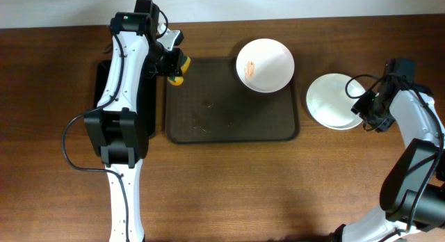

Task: Clean dirty plates on tray and stack at the side
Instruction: 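Stack the plate on the cleaned plate right of tray, release, then reach right gripper to the last plate and pull it to tray center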

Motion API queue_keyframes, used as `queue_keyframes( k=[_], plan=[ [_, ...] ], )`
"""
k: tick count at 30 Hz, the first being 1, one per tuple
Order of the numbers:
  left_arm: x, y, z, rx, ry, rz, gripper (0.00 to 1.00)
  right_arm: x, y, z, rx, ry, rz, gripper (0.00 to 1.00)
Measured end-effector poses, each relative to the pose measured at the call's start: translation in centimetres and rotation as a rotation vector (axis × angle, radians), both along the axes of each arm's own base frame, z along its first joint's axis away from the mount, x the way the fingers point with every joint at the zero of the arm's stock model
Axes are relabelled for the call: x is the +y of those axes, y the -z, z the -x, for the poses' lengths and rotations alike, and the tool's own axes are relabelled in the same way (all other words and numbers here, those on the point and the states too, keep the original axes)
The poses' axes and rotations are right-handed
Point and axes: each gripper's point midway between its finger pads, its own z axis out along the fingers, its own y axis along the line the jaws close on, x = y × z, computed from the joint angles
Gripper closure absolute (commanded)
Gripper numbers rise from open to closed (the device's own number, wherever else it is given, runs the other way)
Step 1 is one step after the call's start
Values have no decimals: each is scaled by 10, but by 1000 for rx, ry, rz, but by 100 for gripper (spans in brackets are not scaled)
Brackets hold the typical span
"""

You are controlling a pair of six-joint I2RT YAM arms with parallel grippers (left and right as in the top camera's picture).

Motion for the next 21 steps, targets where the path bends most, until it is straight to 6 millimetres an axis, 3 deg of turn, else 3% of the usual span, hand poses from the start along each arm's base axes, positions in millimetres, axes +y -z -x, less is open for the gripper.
queue_keyframes(
  k=[4,7,11,13,16,21],
  plan=[
    [0,0,0,-1,0,0,99,11,-8,1,27,-57,-21,45],
    [0,0,-1,-6,0,1,99,32,-36,-27,-35,-151,-10,45],
    [0,0,-2,-7,0,1,99,98,-76,-84,-226,-306,-16,45],
    [0,0,-2,-7,0,1,99,131,-83,-97,-280,-340,-40,46],
    [0,0,-2,-8,0,1,99,173,-79,-106,-305,-340,-83,50],
    [0,0,-2,-8,0,1,99,200,-22,-109,-204,-237,-91,57]
  ],
)
